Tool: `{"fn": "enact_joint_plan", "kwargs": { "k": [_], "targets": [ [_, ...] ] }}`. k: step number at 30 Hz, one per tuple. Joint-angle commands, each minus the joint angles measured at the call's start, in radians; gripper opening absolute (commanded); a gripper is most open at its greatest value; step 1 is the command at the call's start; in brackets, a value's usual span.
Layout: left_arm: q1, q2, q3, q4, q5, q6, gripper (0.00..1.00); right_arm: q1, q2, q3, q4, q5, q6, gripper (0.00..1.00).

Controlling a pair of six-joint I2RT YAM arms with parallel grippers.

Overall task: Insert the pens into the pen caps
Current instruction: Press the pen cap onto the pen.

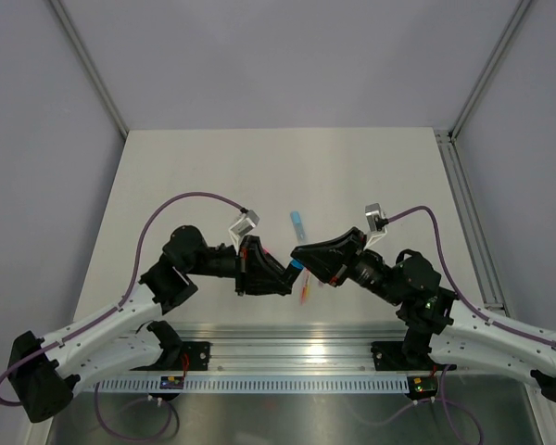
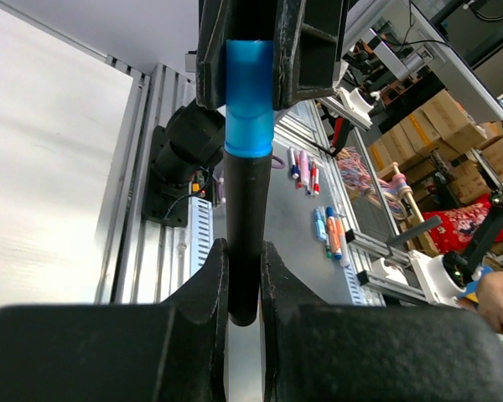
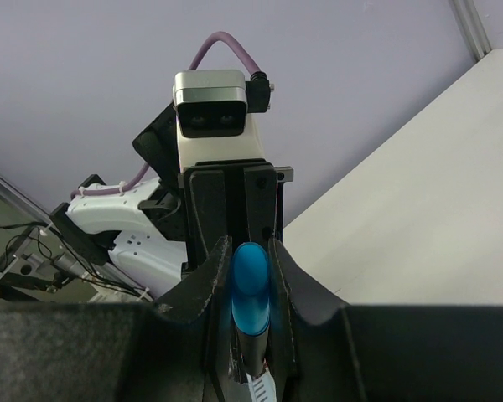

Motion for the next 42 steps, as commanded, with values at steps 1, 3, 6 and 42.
{"fn": "enact_joint_plan", "kwargs": {
  "k": [1,3,6,42],
  "targets": [
    [0.063,-0.006,0.131,0.353,-0.230,-0.043,0.00,0.120,0.088,-0.091,-0.357,-0.232,0.044,0.00],
    [0.065,0.006,0.135,0.367,-0.226,-0.053,0.00,0.140,0.127,-0.088,-0.340,-0.220,0.044,0.00],
    [0.083,0.001,0.135,0.362,-0.220,-0.059,0.00,0.166,0.158,-0.094,-0.321,-0.196,0.047,0.00],
    [0.189,0.053,0.234,0.331,-0.165,-0.122,0.00,0.508,0.280,-0.140,-0.315,0.199,0.133,0.00]
  ]
}}
